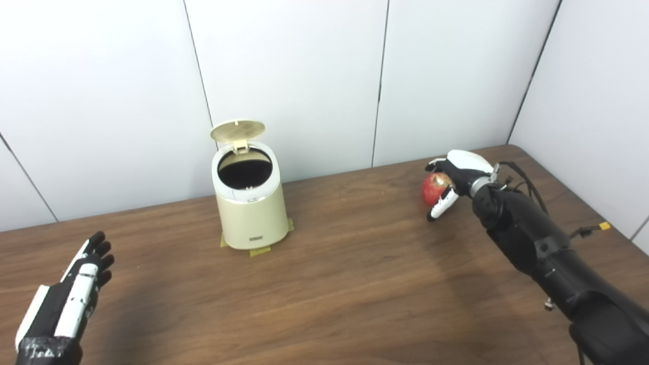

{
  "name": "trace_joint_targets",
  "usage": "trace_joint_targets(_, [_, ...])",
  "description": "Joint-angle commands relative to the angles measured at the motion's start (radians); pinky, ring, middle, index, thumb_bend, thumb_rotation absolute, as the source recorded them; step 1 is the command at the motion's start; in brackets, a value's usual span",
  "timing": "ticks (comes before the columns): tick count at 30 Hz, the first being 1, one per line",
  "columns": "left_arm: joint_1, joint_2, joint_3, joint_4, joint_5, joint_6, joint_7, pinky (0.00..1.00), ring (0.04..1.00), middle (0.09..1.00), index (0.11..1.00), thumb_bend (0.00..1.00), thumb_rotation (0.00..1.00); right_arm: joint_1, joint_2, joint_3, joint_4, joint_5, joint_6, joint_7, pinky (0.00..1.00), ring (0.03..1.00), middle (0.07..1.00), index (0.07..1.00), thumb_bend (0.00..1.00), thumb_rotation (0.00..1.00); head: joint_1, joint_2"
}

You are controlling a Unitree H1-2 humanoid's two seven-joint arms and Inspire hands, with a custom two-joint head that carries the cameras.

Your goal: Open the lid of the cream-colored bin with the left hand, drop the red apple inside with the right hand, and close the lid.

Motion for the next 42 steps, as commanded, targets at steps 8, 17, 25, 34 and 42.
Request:
trace_joint_targets(8, [-0.033, 0.019, -0.011, -0.051, 0.001, -0.004, 0.022, 1.00, 0.972, 0.978, 0.995, 0.21, 0.96, -0.031, -0.008, -0.034, -0.006, 0.009, -0.060, -0.150, 0.48, 0.492, 0.531, 0.494, 0.55, 0.00, 0.002, 0.005])
trace_joint_targets(17, [-0.032, 0.037, -0.029, -0.058, 0.001, -0.004, 0.028, 1.00, 0.968, 0.978, 0.996, 0.19, 0.98, -0.014, 0.009, -0.041, 0.000, 0.022, -0.087, -0.201, 0.48, 0.445, 0.527, 0.463, 0.52, 0.00, 0.010, 0.004])
trace_joint_targets(25, [-0.036, 0.043, -0.044, -0.062, 0.001, -0.004, 0.038, 1.00, 0.969, 0.976, 0.976, 0.16, 0.99, 0.005, 0.002, -0.054, -0.058, 0.031, -0.122, -0.222, 0.46, 0.433, 0.520, 0.470, 0.52, 0.00, 0.043, 0.008])
trace_joint_targets(34, [-0.016, 0.029, -0.058, -0.004, 0.042, -0.068, 0.020, 1.00, 0.993, 0.989, 0.981, 0.18, 1.00, 0.047, 0.040, -0.089, -0.379, 0.021, -0.114, -0.219, 0.47, 0.416, 0.500, 0.506, 0.52, 0.00, 0.115, 0.013])
trace_joint_targets(42, [-0.001, 0.010, -0.083, 0.026, 0.101, -0.114, 0.030, 0.91, 0.929, 0.932, 0.926, 0.35, 0.88, 0.029, 0.153, -0.075, -0.566, 0.034, -0.189, -0.225, 0.41, 0.406, 0.507, 0.509, 0.52, 0.00, 0.218, 0.014])
